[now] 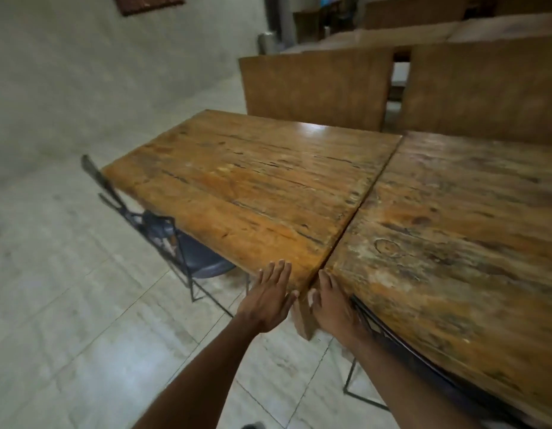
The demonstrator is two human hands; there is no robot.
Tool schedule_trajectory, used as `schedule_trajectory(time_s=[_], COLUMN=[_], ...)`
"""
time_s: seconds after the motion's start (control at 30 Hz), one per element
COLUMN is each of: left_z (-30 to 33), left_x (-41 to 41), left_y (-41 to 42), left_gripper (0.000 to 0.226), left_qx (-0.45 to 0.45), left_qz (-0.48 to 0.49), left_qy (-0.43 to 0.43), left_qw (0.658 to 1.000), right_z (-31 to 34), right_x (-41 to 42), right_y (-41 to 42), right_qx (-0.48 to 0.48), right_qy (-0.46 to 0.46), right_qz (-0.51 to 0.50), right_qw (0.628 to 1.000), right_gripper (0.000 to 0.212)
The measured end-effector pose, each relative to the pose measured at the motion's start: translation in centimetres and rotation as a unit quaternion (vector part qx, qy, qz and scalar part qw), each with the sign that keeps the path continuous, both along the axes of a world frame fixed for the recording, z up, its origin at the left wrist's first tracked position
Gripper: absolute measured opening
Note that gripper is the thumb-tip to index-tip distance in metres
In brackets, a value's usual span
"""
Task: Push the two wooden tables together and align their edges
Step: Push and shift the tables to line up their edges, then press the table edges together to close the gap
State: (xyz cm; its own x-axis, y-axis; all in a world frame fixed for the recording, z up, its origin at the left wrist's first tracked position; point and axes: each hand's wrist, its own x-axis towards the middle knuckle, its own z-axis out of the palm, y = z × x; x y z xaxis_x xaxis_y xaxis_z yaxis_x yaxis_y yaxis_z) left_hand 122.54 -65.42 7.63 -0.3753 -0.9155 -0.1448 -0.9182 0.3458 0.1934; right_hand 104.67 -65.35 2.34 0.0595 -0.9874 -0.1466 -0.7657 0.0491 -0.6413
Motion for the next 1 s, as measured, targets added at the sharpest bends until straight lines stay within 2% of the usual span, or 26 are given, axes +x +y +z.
schedule_trajectory(time_s=[0.23, 0.4, 0.53, 0.67, 1.0], left_z=[-7.6, -11.8, -13.7, -14.4, -14.7], left_x=[1.9, 2.1, 1.2, 0.8, -1.2], left_y=[-10.1, -13.7, -14.4, -15.4, -17.5], left_gripper=[0.069, 0.073, 0.067, 0.065, 0.066], left_qx=[0.03, 0.024, -0.032, -0.047, -0.051], left_qz=[-0.162, -0.264, -0.278, -0.296, -0.314], left_qy=[-0.003, -0.016, 0.021, 0.052, 0.046], left_qw=[0.986, 0.964, 0.96, 0.953, 0.947], right_z=[-5.6, -7.4, -7.9, -8.3, -8.9], right_x=[0.5, 0.0, 0.2, 0.3, 0.1], right_y=[-5.8, -8.0, -8.1, -8.2, -8.4], right_qx=[-0.01, -0.024, -0.051, -0.044, -0.044], right_qy=[0.045, 0.122, 0.175, 0.2, 0.217], right_qz=[-0.206, -0.262, -0.271, -0.27, -0.272], right_qw=[0.977, 0.957, 0.945, 0.941, 0.937], right_gripper=[0.055, 0.054, 0.055, 0.056, 0.055])
